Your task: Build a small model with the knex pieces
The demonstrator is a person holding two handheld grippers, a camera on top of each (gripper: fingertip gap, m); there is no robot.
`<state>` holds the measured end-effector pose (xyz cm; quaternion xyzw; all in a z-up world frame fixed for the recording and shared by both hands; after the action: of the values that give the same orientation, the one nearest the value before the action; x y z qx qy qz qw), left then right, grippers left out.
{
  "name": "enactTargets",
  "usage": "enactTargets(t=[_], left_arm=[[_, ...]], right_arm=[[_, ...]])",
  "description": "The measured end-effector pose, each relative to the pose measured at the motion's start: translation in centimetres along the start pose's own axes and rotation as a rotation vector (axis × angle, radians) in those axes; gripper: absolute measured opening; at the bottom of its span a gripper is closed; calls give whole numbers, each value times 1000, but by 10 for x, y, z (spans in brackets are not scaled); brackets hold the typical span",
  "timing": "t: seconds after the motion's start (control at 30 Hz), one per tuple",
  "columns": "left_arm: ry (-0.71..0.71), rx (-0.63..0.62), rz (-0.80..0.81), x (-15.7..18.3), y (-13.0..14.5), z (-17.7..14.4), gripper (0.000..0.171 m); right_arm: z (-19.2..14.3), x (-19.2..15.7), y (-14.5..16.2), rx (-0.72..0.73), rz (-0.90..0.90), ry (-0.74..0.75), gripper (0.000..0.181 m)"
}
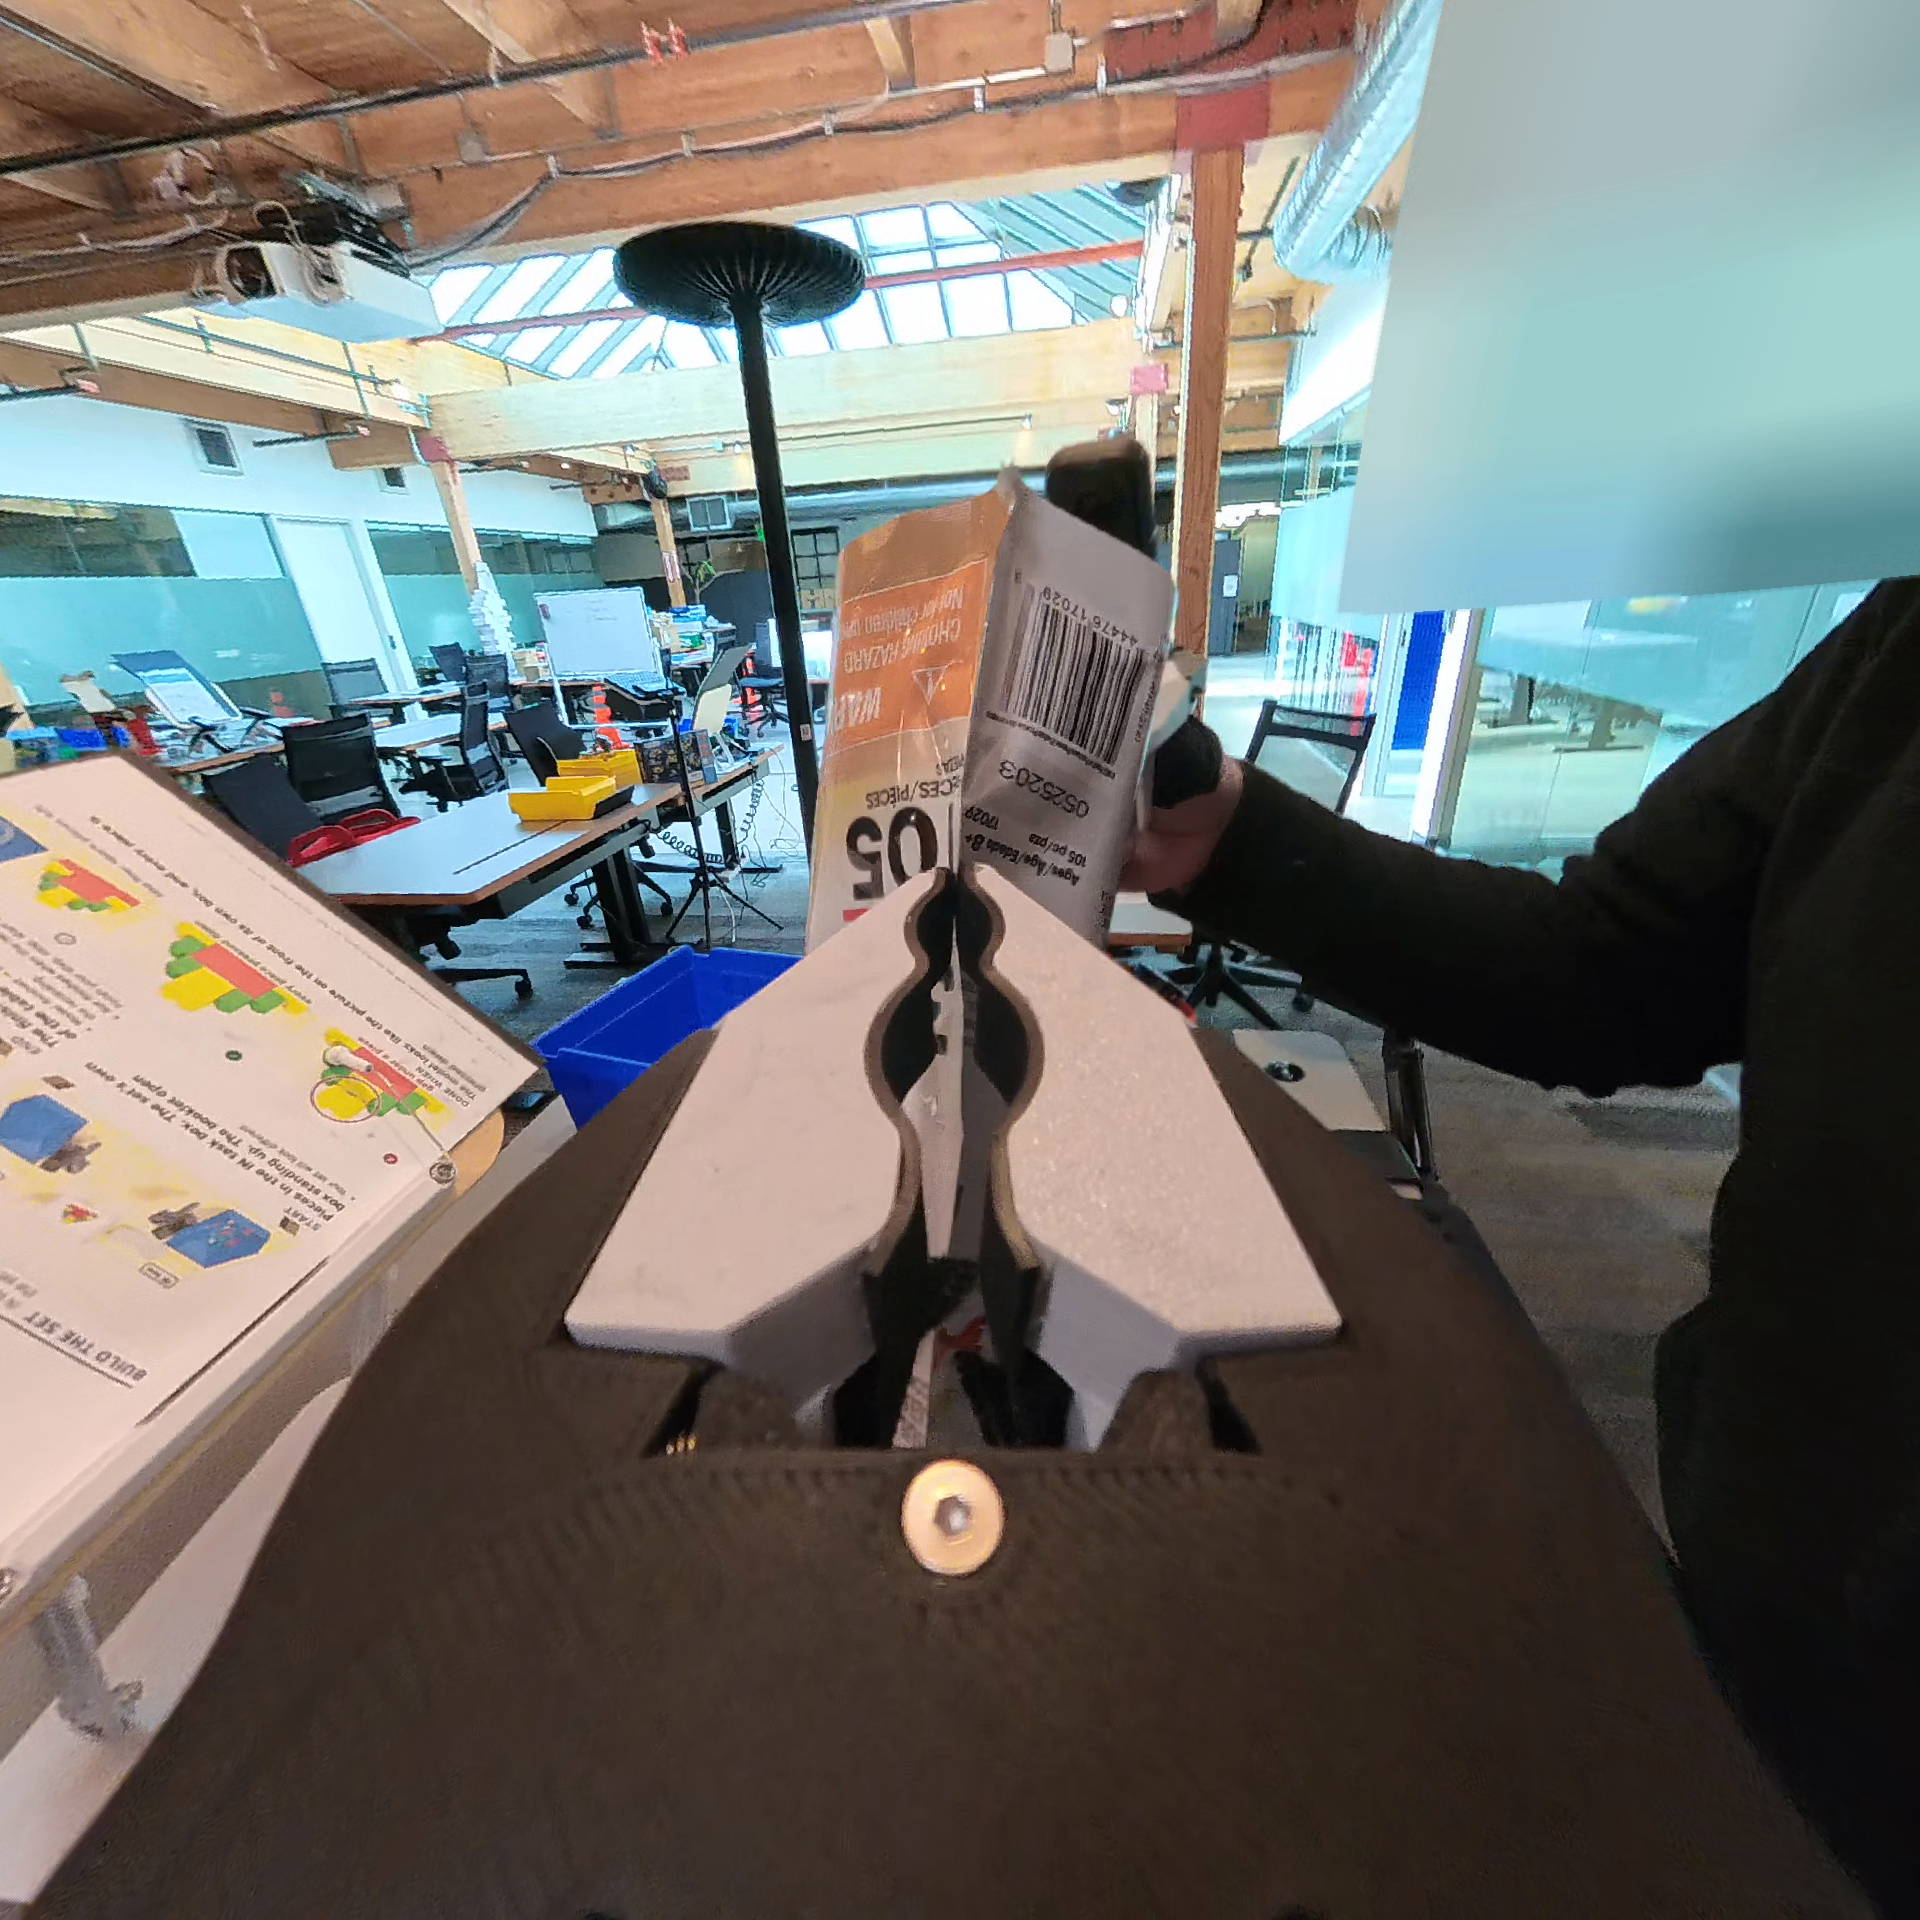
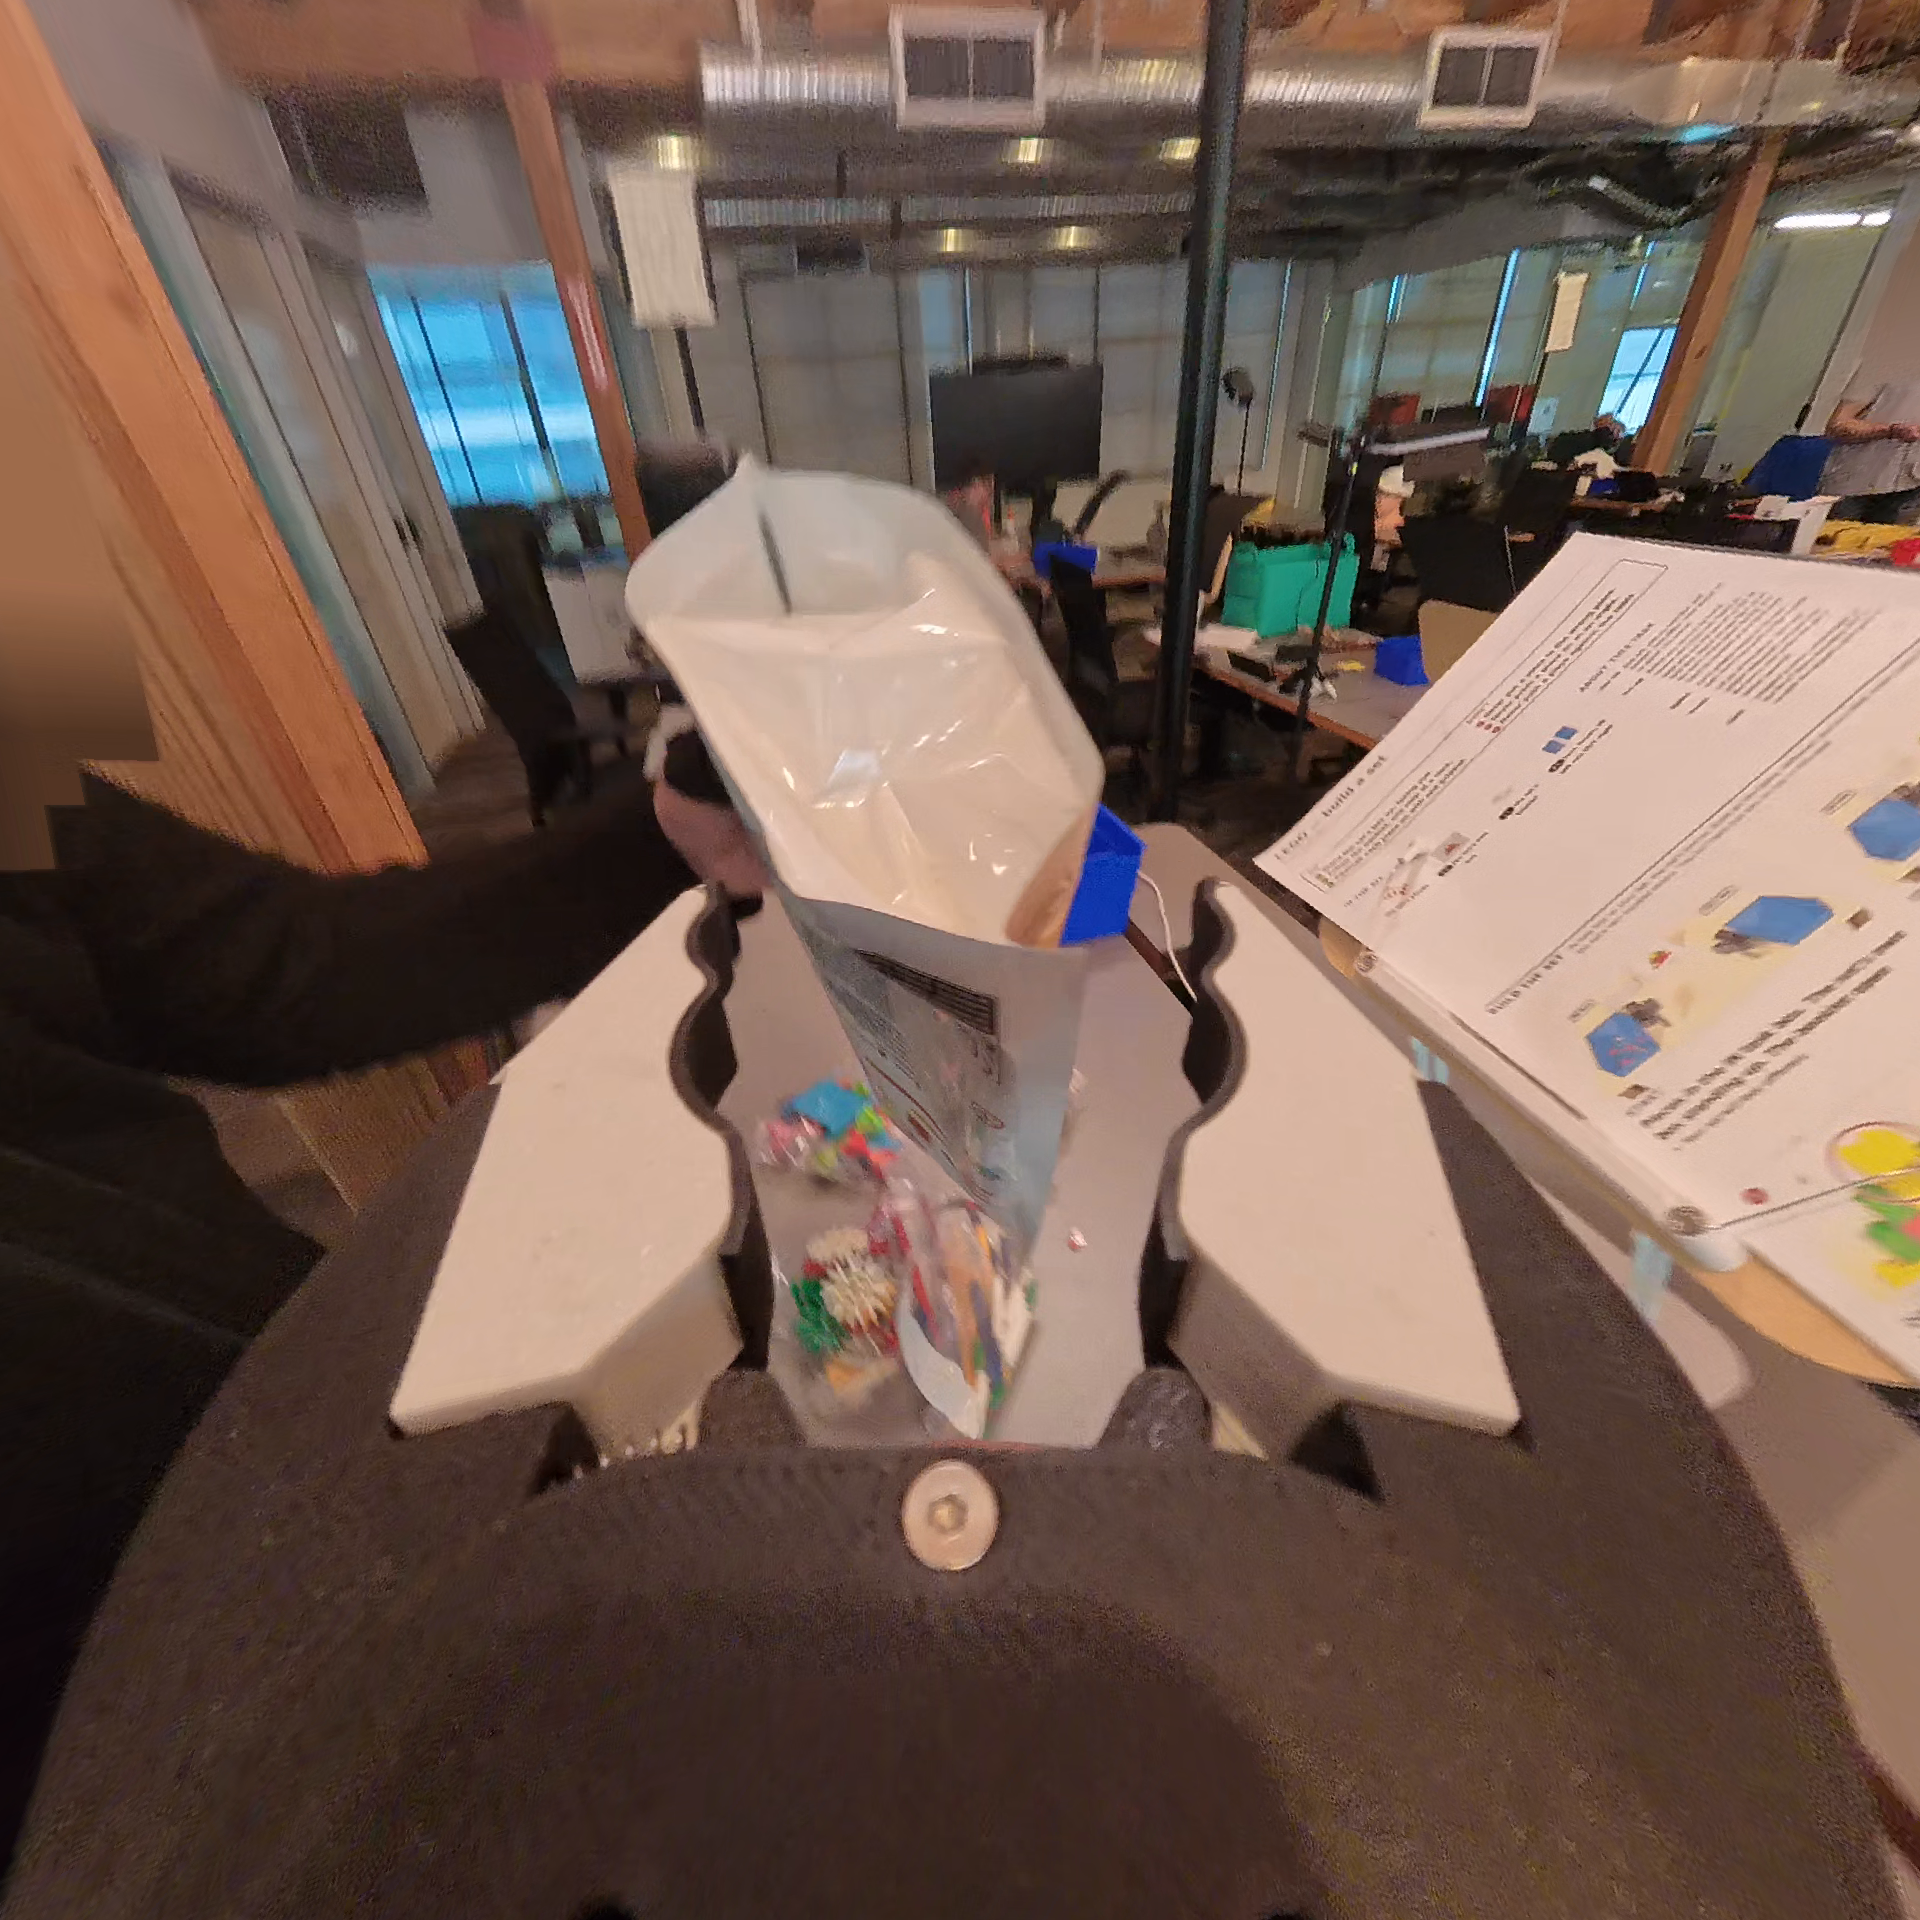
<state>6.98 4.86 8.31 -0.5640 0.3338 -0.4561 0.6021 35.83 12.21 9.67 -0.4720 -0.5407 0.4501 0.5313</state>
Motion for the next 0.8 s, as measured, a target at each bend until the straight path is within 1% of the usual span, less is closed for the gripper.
enactTargets(t=[0.1,0.13,0.17,0.23,0.27,0.3,0.33,0.37,0.43,0.47,0.53,0.6,0.63,0.67,0.73,0.8], left_arm=[[34,-37,37,7,-4,7,0],[41,-41,45,9,-4,9,0],[37,-46,50,10,-4,11,0],[41,-23,31,10,-3,12,0],[50,-18,15,10,-2,14,0],[44,-22,19,10,0,15,0],[32,-16,22,10,2,15,0],[37,-10,7,8,3,14,0],[-30,17,5,-1,5,8,0],[-36,31,-26,-6,6,6,0],[-61,20,-69,-10,10,5,0],[-65,25,-130,-14,8,0,1],[-95,42,-151,-17,7,-6,12],[-122,45,-182,-19,6,-13,27],[-150,44,-247,-19,8,-30,33],[-179,19,-223,-12,10,-39,37]], right_arm=[[12,-13,-5,-155,-170,1,111],[15,-14,-3,-187,-192,2,111],[18,-15,-1,-184,-174,-27,105],[16,-16,0,-96,-99,-94,55],[15,-16,0,-60,-96,-94,36],[15,-18,0,-48,-102,-92,11],[16,-20,1,-50,-99,-82,0],[17,-20,3,-51,-97,-76,0],[14,-12,6,-58,-65,-16,0],[11,-9,6,-69,-67,6,0],[11,-15,0,-120,-146,29,0],[13,-24,-9,-159,-219,39,0],[13,-27,-12,-166,-244,47,0],[12,-29,-16,-166,-252,48,0],[9,-31,-23,-179,-264,64,0],[9,-31,-25,-227,-222,34,0]])
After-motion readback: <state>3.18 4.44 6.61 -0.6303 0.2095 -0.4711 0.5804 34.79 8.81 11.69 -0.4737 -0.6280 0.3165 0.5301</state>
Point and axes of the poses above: each gripper's, where its closed fingertips meet, z out along the fingers, y out of its underside, x = y × z across the jaws, the point moved 9 cm from there along -z, back along the fingers, and after that the axes turned 10 degrees about -z, right-handed, at the moved point
